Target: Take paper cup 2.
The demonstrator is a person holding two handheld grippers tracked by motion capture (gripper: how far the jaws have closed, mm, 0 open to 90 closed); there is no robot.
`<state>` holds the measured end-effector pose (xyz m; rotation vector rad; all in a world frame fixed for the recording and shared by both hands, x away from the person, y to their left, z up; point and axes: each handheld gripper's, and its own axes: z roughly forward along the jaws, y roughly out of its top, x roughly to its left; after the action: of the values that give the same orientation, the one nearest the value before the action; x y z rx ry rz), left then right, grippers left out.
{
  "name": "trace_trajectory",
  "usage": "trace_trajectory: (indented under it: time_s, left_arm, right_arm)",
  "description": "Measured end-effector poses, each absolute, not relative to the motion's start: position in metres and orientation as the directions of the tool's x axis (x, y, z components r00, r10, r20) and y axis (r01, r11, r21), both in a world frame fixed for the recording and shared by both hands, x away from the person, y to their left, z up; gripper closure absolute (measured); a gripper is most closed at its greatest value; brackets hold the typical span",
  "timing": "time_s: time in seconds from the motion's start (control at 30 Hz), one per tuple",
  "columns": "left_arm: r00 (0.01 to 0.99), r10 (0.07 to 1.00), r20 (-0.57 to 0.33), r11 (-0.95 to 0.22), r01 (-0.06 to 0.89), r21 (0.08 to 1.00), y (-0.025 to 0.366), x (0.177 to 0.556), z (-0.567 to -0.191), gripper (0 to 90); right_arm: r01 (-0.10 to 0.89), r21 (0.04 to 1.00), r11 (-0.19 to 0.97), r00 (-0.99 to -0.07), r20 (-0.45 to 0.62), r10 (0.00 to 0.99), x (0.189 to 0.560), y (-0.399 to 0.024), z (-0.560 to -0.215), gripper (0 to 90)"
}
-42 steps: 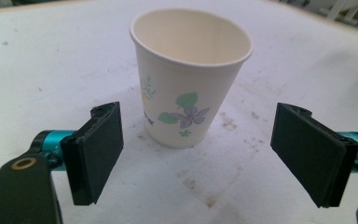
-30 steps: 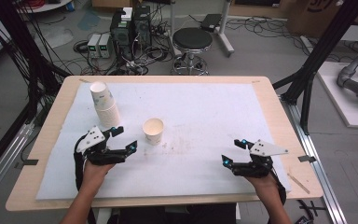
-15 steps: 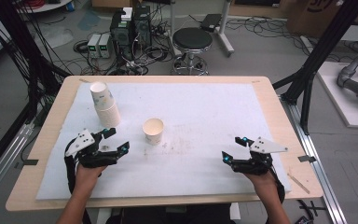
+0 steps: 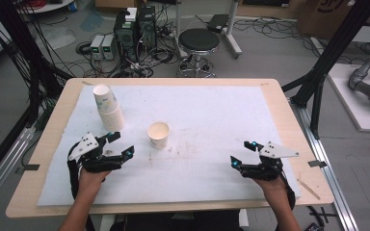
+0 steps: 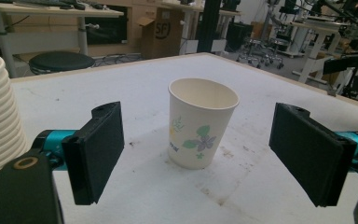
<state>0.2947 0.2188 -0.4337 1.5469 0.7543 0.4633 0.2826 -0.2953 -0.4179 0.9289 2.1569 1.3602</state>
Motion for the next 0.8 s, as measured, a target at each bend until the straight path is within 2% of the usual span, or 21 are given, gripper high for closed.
trace_trajectory:
  time_s: [0.8]
  left_arm:
    - [0.682, 0.720, -0.130, 0.000, 0.187, 0.982, 0.2212, 0.2893, -0.4274, 17.9]
  right_arm:
    - [0.307, 0.903, 0.302, -0.705, 0.002, 0.710, 0.2832, -0.2926, -0.4192, 22.2]
